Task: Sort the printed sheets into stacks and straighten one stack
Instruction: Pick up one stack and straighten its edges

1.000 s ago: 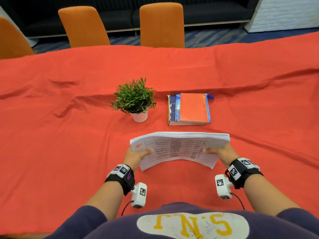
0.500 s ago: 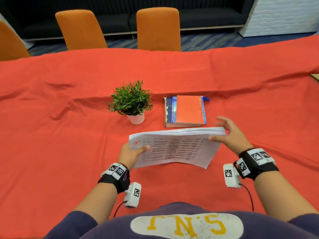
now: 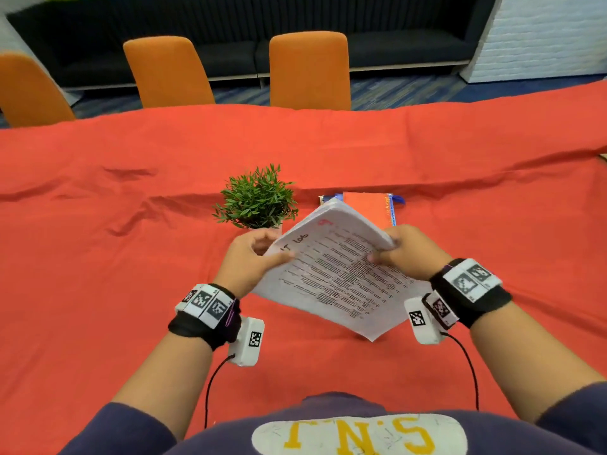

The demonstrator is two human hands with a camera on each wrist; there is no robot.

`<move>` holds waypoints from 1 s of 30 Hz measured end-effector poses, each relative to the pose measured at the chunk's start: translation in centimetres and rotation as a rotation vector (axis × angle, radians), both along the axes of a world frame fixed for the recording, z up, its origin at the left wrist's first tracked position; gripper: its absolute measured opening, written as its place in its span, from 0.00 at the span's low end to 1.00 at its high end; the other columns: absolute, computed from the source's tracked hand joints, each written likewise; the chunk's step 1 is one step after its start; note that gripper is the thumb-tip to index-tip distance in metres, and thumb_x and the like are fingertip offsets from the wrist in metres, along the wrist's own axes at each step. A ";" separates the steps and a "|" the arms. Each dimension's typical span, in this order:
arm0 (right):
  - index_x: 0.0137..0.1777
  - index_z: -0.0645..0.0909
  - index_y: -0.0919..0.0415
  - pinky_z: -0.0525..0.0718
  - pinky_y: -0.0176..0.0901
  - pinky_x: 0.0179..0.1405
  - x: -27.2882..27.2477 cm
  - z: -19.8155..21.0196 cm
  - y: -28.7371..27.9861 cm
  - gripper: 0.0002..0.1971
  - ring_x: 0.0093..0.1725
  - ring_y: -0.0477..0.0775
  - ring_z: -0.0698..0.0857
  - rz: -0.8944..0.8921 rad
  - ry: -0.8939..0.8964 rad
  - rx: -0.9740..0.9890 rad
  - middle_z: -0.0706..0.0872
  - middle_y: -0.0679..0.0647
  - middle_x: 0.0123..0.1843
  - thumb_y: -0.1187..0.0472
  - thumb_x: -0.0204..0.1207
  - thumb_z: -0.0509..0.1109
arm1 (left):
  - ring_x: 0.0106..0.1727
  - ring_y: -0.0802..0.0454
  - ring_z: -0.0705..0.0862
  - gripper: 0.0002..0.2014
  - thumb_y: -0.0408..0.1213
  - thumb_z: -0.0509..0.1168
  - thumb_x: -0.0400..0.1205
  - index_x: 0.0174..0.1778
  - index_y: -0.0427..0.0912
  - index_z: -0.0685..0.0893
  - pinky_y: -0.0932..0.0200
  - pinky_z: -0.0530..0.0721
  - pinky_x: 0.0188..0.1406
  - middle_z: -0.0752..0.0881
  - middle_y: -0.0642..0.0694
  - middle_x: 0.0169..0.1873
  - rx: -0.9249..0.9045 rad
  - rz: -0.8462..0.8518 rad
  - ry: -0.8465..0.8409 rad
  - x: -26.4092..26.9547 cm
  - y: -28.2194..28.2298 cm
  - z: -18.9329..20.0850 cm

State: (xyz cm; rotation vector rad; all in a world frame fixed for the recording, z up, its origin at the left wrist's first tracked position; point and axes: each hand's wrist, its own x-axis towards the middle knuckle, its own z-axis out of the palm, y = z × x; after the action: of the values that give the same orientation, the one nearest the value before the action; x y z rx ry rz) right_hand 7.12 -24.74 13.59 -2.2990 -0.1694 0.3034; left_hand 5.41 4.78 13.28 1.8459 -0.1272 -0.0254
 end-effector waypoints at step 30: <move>0.50 0.87 0.54 0.84 0.44 0.56 -2.5 -10.0 0.9 0.14 0.51 0.45 0.90 -0.411 0.103 0.782 0.93 0.44 0.48 0.70 0.68 0.78 | 0.43 0.76 0.80 0.07 0.30 0.54 0.87 0.59 0.43 0.69 0.71 0.77 0.45 0.82 0.54 0.48 -0.189 0.309 -0.012 -1.4 -6.7 -7.2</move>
State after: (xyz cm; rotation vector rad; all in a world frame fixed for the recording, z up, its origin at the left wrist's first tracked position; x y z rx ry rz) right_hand 4.61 -23.87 3.63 -1.4901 0.2084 0.1083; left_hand 4.02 -1.92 6.12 1.6597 0.1442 0.2063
